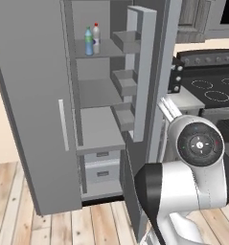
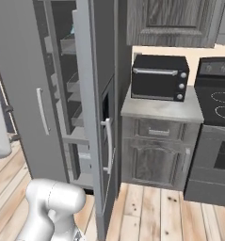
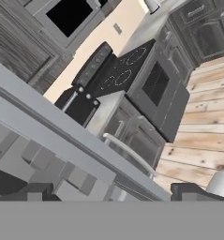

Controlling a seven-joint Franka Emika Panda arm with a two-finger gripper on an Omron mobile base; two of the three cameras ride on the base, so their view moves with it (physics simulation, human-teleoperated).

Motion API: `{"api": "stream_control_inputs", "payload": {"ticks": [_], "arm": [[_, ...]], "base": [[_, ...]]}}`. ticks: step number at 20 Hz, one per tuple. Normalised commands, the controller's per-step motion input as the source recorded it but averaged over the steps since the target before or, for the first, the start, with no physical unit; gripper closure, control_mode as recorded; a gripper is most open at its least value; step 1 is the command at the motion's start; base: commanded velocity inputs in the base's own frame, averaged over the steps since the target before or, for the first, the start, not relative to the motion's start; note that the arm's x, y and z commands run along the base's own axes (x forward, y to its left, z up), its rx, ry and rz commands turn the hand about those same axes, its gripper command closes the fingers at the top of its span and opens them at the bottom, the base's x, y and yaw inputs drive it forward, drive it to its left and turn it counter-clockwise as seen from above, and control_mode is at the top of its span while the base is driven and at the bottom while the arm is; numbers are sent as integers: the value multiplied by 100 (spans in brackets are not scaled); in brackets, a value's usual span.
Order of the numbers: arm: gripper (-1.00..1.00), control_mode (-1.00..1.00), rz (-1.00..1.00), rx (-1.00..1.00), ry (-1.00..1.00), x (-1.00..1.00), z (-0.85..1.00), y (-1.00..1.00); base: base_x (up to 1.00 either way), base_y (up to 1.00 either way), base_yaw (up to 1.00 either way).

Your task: Take the bottled waters from the counter and place them in the freezer to freeze. Close the freezer door after placing the bottles.

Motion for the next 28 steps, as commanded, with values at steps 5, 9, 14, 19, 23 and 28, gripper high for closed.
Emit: {"api": "stream_control_inputs", "payload": {"ticks": [5,9,14,19,23,28], "arm": [[-100,100,0,0,0,0,0,0],[-100,100,0,0,0,0,0,0],[-100,-100,0,0,0,-3,0,0],[-100,-100,0,0,0,-1,0,0],[-100,-100,0,0,0,-2,0,-3],[-100,-100,0,11,-4,-21,6,-60]], "base": [[9,0,0],[0,0,0],[-13,0,0],[0,0,0],[0,0,0],[0,0,0]]}}
